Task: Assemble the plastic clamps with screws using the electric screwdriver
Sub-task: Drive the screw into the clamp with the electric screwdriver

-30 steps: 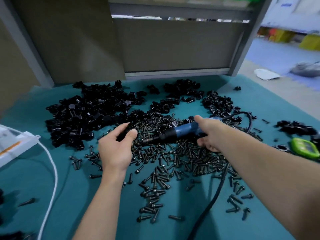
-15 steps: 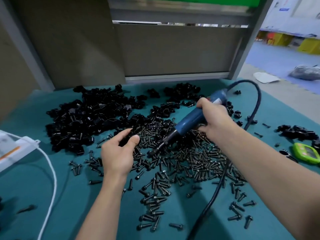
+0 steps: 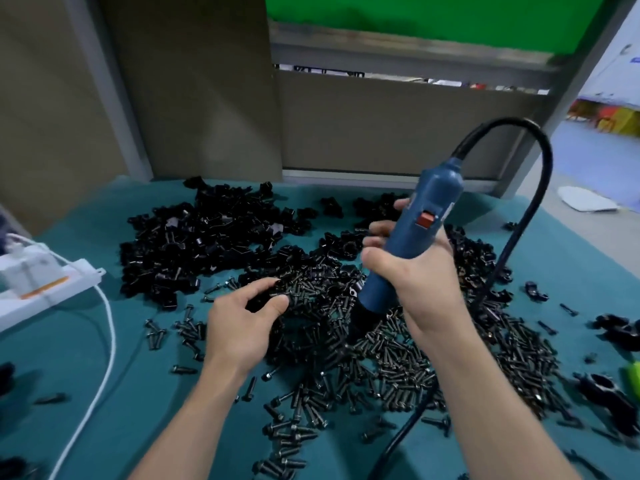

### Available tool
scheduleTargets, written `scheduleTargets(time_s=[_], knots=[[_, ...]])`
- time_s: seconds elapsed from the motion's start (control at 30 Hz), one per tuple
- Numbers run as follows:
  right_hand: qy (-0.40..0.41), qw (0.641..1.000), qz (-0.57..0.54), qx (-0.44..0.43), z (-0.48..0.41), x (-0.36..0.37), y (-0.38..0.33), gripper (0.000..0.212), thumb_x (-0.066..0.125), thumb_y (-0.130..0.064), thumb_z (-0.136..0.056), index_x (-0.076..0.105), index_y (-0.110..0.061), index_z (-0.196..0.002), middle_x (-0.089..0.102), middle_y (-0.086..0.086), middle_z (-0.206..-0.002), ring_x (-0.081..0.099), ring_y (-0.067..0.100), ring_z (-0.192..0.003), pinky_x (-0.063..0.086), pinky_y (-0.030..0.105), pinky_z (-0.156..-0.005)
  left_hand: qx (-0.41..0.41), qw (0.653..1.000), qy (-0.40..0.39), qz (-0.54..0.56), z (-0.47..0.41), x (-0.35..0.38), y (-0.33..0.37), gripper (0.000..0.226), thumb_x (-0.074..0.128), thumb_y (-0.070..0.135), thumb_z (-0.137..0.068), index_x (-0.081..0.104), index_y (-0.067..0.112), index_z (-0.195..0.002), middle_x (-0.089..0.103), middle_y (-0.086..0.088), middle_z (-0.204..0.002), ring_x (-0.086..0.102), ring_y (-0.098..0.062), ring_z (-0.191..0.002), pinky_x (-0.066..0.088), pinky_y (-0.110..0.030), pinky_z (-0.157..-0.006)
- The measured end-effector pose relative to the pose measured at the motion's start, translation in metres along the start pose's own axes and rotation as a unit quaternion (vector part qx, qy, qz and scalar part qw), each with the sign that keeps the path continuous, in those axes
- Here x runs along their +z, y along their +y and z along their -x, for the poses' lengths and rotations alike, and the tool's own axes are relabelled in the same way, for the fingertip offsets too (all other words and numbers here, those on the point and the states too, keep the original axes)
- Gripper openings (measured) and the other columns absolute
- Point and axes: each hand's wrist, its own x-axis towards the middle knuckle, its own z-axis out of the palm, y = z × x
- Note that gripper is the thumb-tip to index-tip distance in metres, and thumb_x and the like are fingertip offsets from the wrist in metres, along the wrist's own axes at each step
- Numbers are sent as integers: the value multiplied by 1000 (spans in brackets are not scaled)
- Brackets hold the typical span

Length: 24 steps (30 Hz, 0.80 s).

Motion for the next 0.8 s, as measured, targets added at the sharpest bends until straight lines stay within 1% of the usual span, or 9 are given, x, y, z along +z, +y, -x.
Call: scheduleTargets(time_s=[0.07,0.1,0.17,0.27,0.37,0.47,0.57,0.6,0.8], knots=[[18,999,-7,43,5,8,13,50,82,-10,-71,61,-31,-111,75,2,-96,75,29,-88,63,40,-77,-2,1000,-2,1,-1,2,-4,37,81,35,-90,73,38,-126,74,27,-99,57,18,-76,45,-2,-81],[27,997,-25,64,5,11,17,47,81,-6,-75,60,-26,-112,76,4,-91,75,32,-84,63,43,-75,-1,1000,-8,-2,-1,3,-6,37,81,35,-90,73,38,-126,68,37,-74,50,15,-55,43,2,-61],[44,993,-68,87,2,13,19,41,76,4,-78,58,-17,-109,73,9,-76,72,31,-67,60,40,-65,7,1000,-16,-12,0,4,-7,35,80,36,-90,73,40,-124,53,46,-54,43,9,-39,37,4,-51],[74,985,-125,91,-5,9,22,40,70,10,-70,59,-13,-101,60,10,-65,55,25,-52,50,38,-56,15,1000,-20,-10,0,2,-7,33,81,35,-90,73,43,-121,54,45,-54,46,11,-40,37,5,-51],[107,961,-237,97,-6,4,30,40,68,6,-64,60,-13,-98,57,9,-65,51,22,-50,48,36,-53,17,999,-40,-2,0,5,-7,32,81,36,-89,73,46,-118,59,23,-55,41,4,-38,42,-1,-49],[136,908,-378,118,-7,0,41,25,60,5,-78,58,-13,-96,53,6,-65,47,18,-50,47,32,-56,20,997,-71,-16,0,6,-5,28,83,36,-88,74,50,-111,68,26,-80,60,7,-54,47,-1,-60],[179,859,-456,150,-6,-4,54,18,50,5,-89,54,-13,-91,52,3,-65,44,16,-49,45,29,-57,13,994,-106,-32,3,7,-1,24,82,33,-89,76,49,-106,79,15,-85,72,-26,-72,60,-40,-70],[190,848,-470,155,-5,-5,57,18,49,5,-90,52,-13,-90,52,4,-64,44,16,-49,45,28,-57,18,992,-115,-39,4,7,0,25,82,31,-89,75,51,-103,78,19,-83,70,-28,-68,59,-42,-67],[223,802,-529,164,-5,-14,68,13,51,3,-91,51,-10,-91,53,4,-63,45,15,-48,47,25,-56,57,985,-146,-74,10,2,7,34,85,28,-87,69,58,-90,68,41,-79,63,7,-59,45,-9,-52]])
